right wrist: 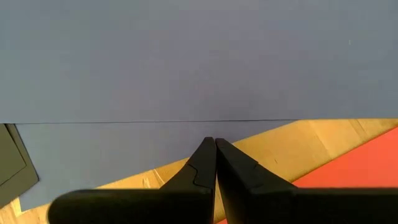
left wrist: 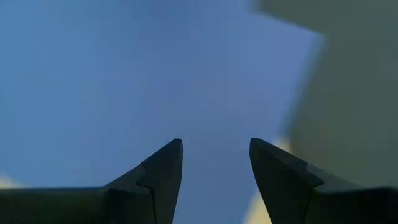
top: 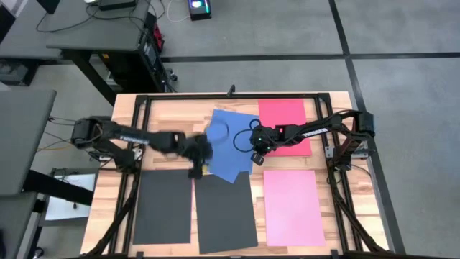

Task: Organize paper
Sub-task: Stack the blue paper on top of the blue paper

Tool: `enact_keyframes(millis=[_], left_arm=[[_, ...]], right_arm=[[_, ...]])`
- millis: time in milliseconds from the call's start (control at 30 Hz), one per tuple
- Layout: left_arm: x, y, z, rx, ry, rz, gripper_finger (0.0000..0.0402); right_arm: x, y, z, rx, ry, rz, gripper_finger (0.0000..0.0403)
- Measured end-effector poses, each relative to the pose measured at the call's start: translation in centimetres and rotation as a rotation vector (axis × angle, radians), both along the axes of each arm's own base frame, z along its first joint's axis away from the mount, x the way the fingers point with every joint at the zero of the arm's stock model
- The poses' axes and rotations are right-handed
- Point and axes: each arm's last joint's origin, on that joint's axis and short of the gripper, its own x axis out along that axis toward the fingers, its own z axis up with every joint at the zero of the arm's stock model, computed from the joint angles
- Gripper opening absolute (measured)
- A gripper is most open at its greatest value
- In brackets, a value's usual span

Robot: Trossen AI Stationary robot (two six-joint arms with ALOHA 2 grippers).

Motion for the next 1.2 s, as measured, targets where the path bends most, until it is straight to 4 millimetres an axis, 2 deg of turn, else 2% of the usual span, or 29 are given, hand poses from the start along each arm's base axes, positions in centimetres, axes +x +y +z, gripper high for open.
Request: enact_keyframes(millis=[133, 267, 367, 500, 667, 900, 1200], left_arm=[[0.1, -4.7, 0.1, 0.225, -0.011, -0.104, 0.0171], [0.1, -7.0, 0.3, 0.319, -0.054, -0.158, 0.017], [0.2, -7.2, 0.3, 0.326, -0.061, -0.176, 0.017], [1.0, -6.7, -0.9, 0.314, -0.028, -0.211, 0.017], [3.9, -6.7, -2.2, 0.297, 0.099, -0.268, 0.017], [7.8, -7.4, -2.0, 0.305, 0.137, -0.331, 0.017], [9.2, -8.3, -3.5, 0.281, 0.155, -0.382, 0.017]], right_arm=[[0.0, 0.0, 0.0, 0.0, 0.0, 0.0, 0.0], [0.0, 0.0, 0.0, 0.004, -0.001, -0.007, 0.0], [0.0, 0.0, 0.0, 0.004, -0.001, -0.006, 0.0], [0.0, 0.0, 0.0, 0.004, -0.002, -0.007, 0.0], [0.0, 0.0, 0.0, 0.004, -0.003, -0.007, 0.0], [0.0, 0.0, 0.0, 0.005, -0.002, -0.007, 0.0], [0.0, 0.0, 0.0, 0.004, -0.002, -0.007, 0.0]])
